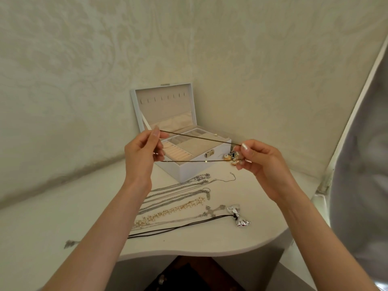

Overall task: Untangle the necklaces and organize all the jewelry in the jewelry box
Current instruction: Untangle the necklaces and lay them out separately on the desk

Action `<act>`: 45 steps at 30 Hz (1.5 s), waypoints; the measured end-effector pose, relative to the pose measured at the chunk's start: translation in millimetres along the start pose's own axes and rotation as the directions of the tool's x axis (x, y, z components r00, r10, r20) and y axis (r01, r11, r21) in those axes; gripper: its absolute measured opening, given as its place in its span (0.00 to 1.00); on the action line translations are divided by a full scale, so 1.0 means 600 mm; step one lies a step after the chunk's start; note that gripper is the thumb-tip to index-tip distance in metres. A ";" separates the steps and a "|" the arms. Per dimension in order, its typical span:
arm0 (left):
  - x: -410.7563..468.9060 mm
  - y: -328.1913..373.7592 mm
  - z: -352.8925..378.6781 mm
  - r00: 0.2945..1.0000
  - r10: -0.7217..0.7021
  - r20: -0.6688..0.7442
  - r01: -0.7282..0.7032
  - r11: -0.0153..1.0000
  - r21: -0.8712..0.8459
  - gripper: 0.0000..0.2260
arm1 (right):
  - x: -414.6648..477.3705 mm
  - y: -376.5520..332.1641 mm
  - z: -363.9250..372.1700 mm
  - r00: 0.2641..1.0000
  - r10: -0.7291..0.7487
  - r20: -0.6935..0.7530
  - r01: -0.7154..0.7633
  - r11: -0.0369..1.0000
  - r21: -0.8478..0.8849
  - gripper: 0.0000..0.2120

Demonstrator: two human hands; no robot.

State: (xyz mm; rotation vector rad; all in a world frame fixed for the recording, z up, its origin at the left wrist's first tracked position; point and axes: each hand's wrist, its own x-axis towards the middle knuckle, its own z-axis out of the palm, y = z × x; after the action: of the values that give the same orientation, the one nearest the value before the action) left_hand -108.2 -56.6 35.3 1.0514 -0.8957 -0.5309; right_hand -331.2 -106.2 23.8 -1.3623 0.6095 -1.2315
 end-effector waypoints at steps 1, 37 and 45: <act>0.001 0.001 -0.001 1.000 -0.003 -0.001 0.003 1.000 -0.007 0.09 | 0.001 -0.001 -0.001 1.000 -0.007 0.009 0.006 0.999 0.032 0.10; 0.016 -0.004 -0.025 1.000 0.027 -0.012 -0.027 0.999 -0.021 0.05 | -0.012 0.015 0.031 0.954 0.160 0.255 0.009 0.832 -0.555 0.10; 0.015 0.001 -0.022 0.999 0.038 -0.012 -0.038 0.999 0.029 0.04 | -0.020 0.025 0.029 0.969 0.090 0.231 0.047 0.849 -0.526 0.08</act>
State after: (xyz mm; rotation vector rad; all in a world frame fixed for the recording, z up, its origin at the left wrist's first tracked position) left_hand -92.4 -56.2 36.4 1.0606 -0.9125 -0.4806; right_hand -315.0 -92.3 9.8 -1.9319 0.8201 -0.8768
